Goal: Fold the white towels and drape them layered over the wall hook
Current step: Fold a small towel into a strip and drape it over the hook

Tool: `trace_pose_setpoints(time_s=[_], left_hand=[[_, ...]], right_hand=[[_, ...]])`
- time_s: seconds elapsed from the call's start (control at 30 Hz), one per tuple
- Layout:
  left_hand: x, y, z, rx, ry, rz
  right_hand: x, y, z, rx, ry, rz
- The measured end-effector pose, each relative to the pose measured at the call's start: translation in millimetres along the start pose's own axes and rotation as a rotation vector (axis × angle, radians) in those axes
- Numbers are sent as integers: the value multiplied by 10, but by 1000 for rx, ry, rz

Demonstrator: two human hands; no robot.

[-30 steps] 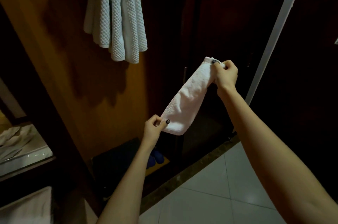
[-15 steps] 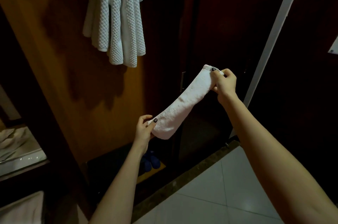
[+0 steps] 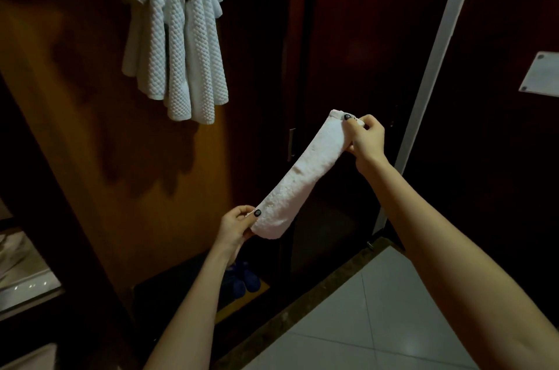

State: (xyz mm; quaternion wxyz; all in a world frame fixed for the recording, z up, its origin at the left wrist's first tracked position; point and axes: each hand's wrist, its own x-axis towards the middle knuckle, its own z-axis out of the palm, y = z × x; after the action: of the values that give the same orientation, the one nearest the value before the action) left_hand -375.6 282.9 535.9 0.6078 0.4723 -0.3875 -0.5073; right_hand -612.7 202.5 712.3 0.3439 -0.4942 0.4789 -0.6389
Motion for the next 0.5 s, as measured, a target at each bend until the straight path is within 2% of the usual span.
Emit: trace_pose_setpoints(time_s=[0.27, 0.5], left_hand=[[46, 59, -16, -97, -123, -47], [48, 44, -35, -50, -73, -34]], right_hand=[[99, -64, 9, 56, 38, -3], [64, 40, 40, 58, 19, 12]])
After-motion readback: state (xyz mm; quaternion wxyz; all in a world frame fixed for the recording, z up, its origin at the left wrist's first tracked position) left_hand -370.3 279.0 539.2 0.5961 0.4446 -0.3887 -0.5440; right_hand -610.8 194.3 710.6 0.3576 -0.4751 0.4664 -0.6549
